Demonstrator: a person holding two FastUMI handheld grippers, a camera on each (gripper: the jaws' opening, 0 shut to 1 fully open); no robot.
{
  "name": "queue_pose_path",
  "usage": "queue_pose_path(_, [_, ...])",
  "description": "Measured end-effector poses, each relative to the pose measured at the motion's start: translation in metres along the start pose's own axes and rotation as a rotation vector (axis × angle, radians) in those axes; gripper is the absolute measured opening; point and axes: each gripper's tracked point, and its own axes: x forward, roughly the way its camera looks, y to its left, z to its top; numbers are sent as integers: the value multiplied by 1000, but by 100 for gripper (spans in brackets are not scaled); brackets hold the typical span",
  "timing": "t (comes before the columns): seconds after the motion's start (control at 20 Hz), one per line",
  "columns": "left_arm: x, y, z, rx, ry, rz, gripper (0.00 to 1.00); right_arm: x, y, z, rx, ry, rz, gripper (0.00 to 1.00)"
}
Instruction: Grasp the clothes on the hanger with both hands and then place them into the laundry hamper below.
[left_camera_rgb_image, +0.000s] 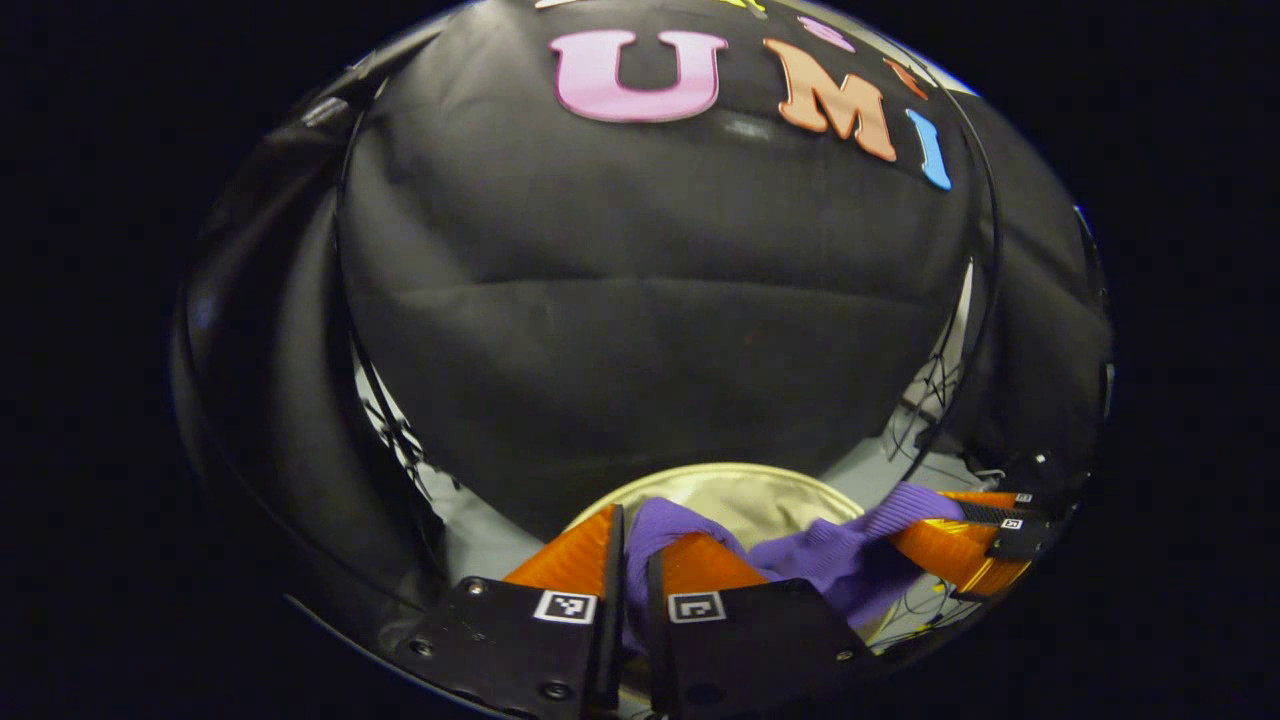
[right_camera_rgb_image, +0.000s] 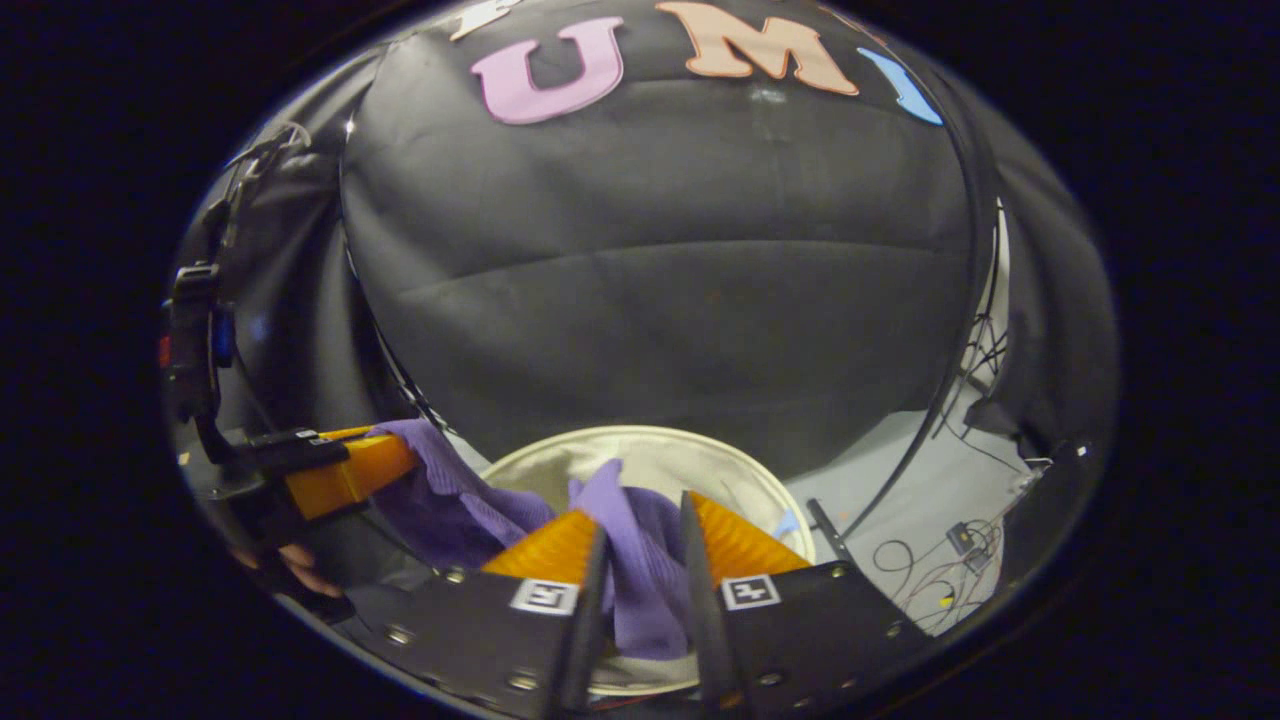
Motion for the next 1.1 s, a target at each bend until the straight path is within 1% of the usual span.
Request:
queue_pose_path(0.05, [1,0,-10,-20,37,-6,22,-3,0,-2,-2,-8,-3,71])
queue_pose_path(0.1, [-3,2,-14,-35,55,4,45,9,3,0,-8,-17,-6,98])
queue_pose_path(0.15, [-3,9,-16,-49,70,19,68,3,5,4,-15,-22,-4,94])
queue_pose_path(0.2, [-6,15,-10,-57,55,36,91,1,4,9,-25,-29,-11,94])
queue_pose_path(0.25, [-3,16,2,-59,5,47,90,-3,3,15,-32,-37,-16,99])
queue_pose_path(0.3, [-3,18,18,-49,-37,58,96,-5,4,23,-31,-46,-15,94])
queue_pose_path(0.35, [-7,19,32,-38,-72,56,91,-8,5,28,-29,-57,-15,99])
queue_pose_path(0.4, [-12,19,44,-38,-92,51,92,-11,7,35,-27,-67,-12,99])
queue_pose_path(0.55, [-35,25,68,-54,-124,39,92,-24,13,58,-19,-100,-2,99])
queue_pose_path(0.8, [-59,23,110,-44,-173,35,92,-51,17,101,-35,-162,0,99])
queue_pose_path(1.1, [-91,19,151,-34,-225,6,92,-87,14,149,-3,-239,-3,99])
